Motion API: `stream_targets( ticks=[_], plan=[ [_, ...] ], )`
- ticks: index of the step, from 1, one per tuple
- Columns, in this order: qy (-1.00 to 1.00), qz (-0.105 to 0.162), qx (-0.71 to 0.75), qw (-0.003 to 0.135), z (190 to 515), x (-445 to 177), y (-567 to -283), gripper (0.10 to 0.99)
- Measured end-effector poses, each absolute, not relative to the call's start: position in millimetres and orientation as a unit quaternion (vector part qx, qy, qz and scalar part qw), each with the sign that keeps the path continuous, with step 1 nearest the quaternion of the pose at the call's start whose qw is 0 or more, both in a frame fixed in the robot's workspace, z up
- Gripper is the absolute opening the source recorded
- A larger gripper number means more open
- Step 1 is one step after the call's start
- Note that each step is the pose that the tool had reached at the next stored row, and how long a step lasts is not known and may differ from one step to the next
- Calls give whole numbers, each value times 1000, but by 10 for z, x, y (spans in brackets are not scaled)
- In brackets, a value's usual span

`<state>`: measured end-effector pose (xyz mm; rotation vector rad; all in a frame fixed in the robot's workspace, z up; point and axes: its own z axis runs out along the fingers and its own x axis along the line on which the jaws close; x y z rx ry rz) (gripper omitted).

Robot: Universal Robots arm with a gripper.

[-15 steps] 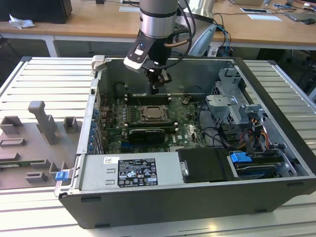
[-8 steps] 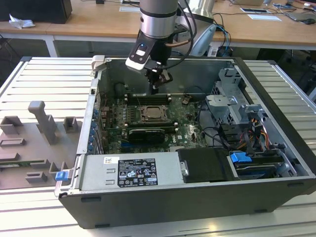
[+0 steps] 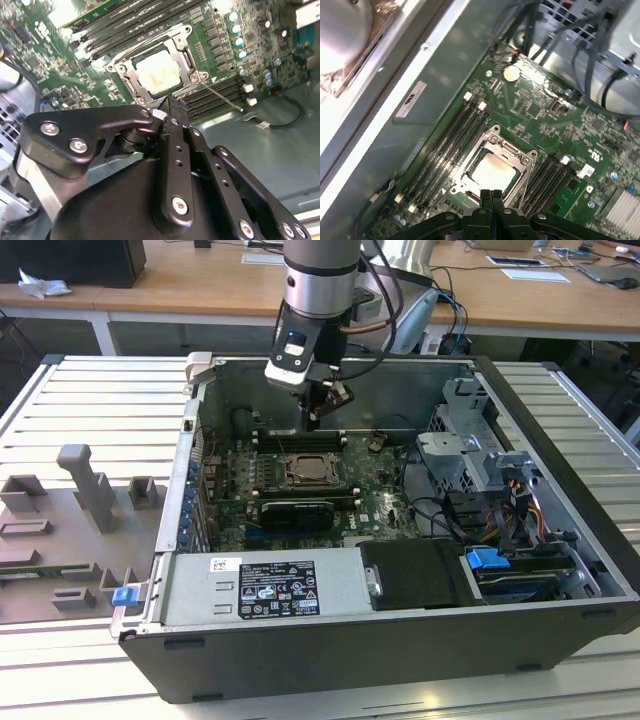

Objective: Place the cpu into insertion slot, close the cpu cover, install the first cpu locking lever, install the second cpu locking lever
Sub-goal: 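Install the first cpu locking lever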

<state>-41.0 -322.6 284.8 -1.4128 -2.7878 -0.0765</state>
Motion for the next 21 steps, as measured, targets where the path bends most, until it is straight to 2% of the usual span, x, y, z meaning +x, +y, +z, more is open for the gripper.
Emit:
stream_targets(
  ticks=[14, 21],
  plan=[
    [-941, -23, -339, 11, 2844, -410, -3226, 106],
    [-981, -21, -190, 14, 2842, -410, -3226, 106]
  ],
)
